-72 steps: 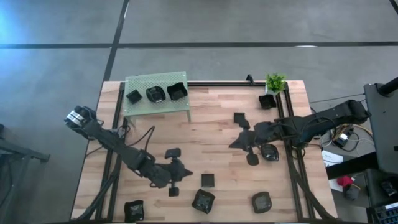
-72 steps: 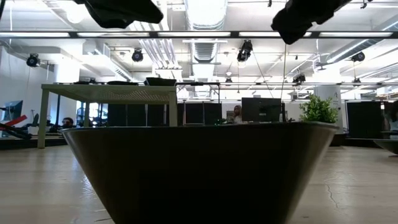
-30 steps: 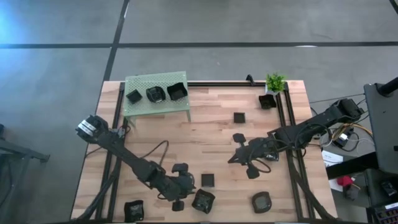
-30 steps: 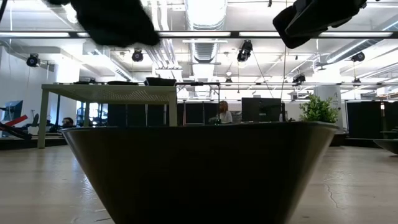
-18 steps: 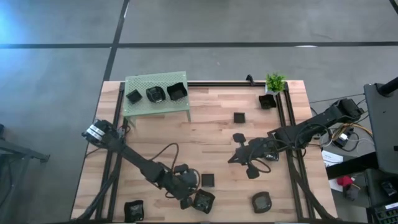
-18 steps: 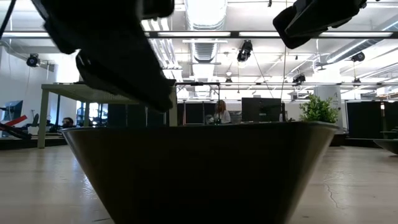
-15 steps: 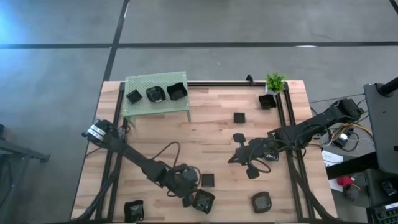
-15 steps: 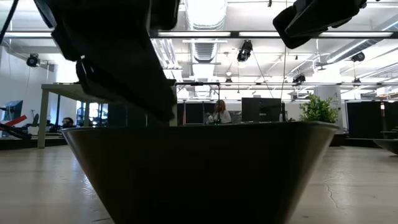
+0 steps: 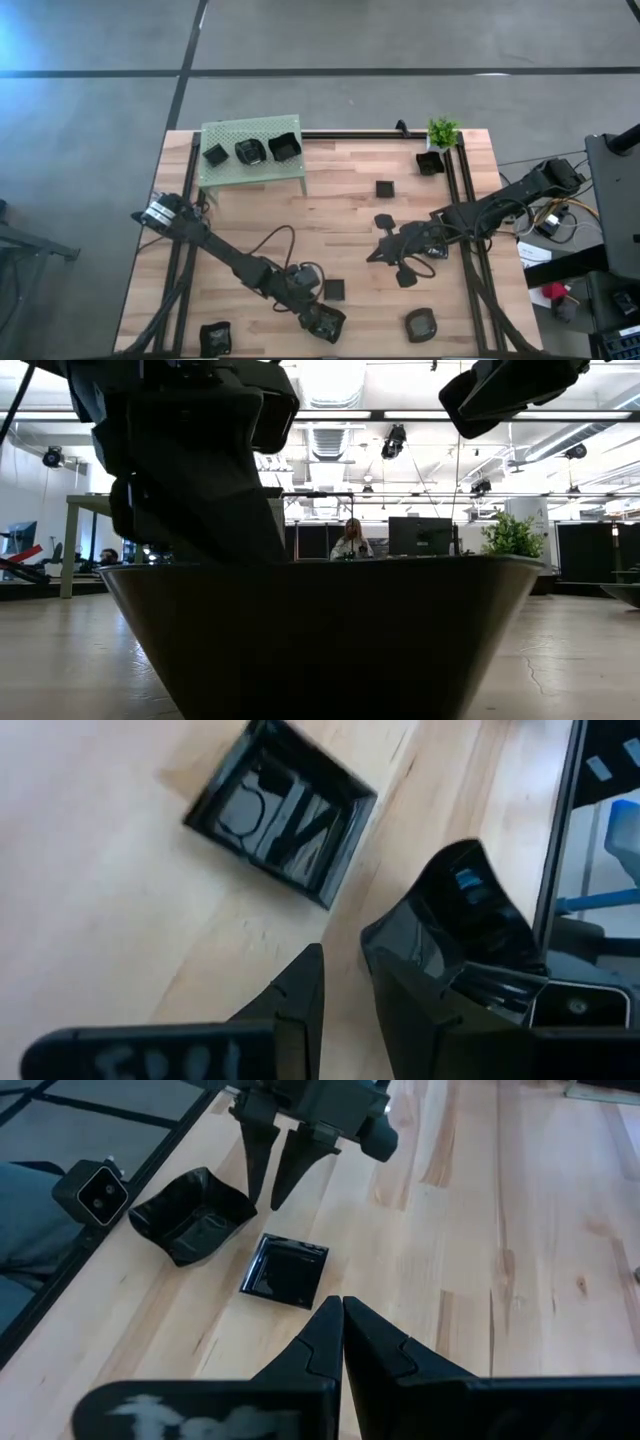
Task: Pick & Place Mini shaped plates
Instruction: Stack the black wave square shaped plate on top of the wave square shaped plate on the shelf
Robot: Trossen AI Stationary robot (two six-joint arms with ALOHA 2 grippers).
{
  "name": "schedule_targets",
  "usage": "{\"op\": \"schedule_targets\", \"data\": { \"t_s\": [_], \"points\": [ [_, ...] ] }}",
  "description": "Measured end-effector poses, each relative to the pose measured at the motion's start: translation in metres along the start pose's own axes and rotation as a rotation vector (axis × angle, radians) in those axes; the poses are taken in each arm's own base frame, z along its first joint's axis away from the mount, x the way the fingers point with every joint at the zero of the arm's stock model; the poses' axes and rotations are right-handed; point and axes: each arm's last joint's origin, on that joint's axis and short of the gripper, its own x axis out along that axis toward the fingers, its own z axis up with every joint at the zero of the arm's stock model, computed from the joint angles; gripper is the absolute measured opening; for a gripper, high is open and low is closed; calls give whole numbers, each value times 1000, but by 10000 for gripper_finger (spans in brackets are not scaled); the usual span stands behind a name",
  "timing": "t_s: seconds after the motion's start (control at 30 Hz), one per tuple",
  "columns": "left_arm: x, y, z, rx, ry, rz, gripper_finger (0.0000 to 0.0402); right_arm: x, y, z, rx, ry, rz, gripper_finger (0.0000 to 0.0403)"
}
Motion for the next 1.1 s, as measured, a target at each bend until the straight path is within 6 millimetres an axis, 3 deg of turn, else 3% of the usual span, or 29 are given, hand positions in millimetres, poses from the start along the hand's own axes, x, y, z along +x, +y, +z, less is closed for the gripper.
{"op": "schedule_targets", "data": {
  "t_s": [0.9,1.1],
  "points": [
    [2,-2,4,-67,-17,-32,80,0,0,0,1,0,-1,8],
    [16,1,-2,-84,30,-24,80,0,0,0,2,0,-1,8]
  ]
}}
